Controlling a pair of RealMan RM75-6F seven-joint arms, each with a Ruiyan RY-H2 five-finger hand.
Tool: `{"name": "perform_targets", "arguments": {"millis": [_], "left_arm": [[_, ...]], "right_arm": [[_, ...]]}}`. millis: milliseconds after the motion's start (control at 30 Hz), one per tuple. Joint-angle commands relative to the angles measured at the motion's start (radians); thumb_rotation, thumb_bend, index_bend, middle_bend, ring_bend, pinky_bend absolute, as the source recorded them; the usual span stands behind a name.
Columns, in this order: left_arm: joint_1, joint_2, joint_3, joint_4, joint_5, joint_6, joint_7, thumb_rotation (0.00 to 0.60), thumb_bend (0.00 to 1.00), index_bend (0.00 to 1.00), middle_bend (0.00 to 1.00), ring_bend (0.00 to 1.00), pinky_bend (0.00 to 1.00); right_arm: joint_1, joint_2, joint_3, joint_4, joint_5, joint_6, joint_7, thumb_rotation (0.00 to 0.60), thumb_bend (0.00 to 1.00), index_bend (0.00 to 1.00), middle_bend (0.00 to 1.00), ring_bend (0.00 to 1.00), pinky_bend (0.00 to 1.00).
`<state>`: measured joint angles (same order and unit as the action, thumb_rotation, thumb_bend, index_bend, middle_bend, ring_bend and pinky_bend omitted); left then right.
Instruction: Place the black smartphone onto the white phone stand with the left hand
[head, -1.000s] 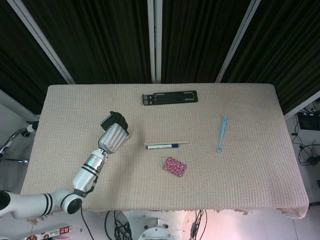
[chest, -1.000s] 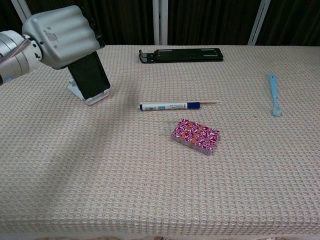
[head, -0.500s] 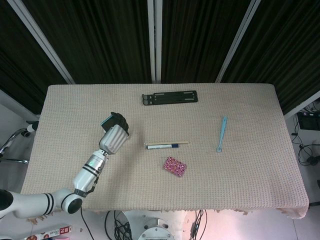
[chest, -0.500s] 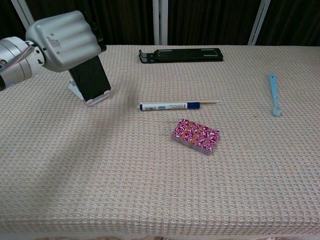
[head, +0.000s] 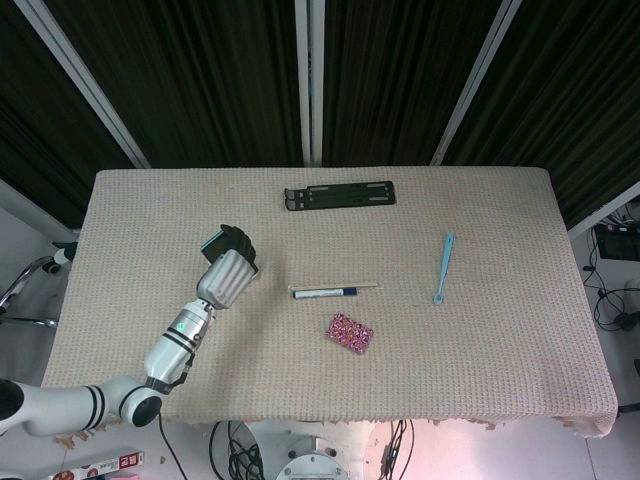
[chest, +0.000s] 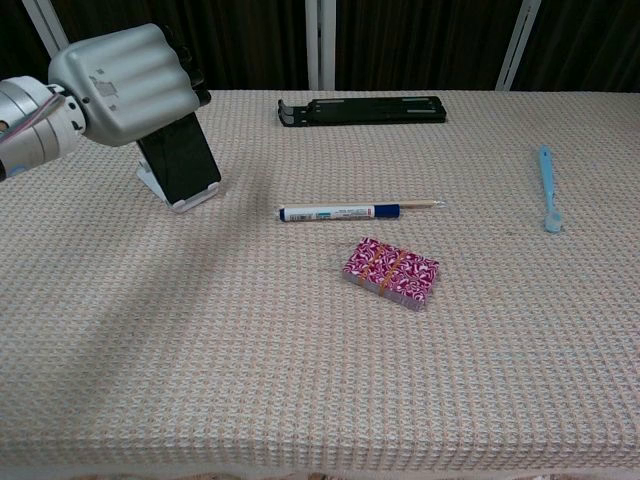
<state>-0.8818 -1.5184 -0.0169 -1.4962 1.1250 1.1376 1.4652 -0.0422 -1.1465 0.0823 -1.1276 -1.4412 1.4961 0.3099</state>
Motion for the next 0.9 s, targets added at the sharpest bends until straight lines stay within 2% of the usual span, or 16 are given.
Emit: {"name": "perform_targets", "arguments": {"millis": [33, 367, 600, 900], "left_arm": [[-0.004, 0.007, 0.0, -0.003, 0.006, -0.012, -0.025, 0.6, 0.37, 0.22, 0.24, 0.18, 0.28], [-0.002, 0.018, -0.002, -0.005, -0.003, -0.017, -0.046, 0.6, 0.36, 0.1, 0.14, 0.13, 0.27], [-0.004, 0.026, -0.002, -0.018, -0.017, -0.019, -0.041, 0.6, 0.36, 0.07, 0.07, 0.09, 0.26], [-0.003, 0.043, -0.003, -0.05, -0.046, -0.014, -0.034, 0.6, 0.3, 0.03, 0.06, 0.08, 0.23]], "right_arm": [[-0.001, 0.004, -0.001, -0.007, 0.005, -0.008, -0.008, 0.6, 0.19, 0.0, 0.0, 0.0, 0.0], [0.0, 0.015, -0.002, -0.029, 0.01, -0.014, -0.027, 0.6, 0.19, 0.0, 0.0, 0.0, 0.0], [-0.001, 0.018, -0.002, -0.036, 0.011, -0.016, -0.031, 0.6, 0.19, 0.0, 0.0, 0.0, 0.0], [-0.002, 0.023, -0.003, -0.043, 0.01, -0.014, -0.034, 0.6, 0.19, 0.0, 0.0, 0.0, 0.0]]}}
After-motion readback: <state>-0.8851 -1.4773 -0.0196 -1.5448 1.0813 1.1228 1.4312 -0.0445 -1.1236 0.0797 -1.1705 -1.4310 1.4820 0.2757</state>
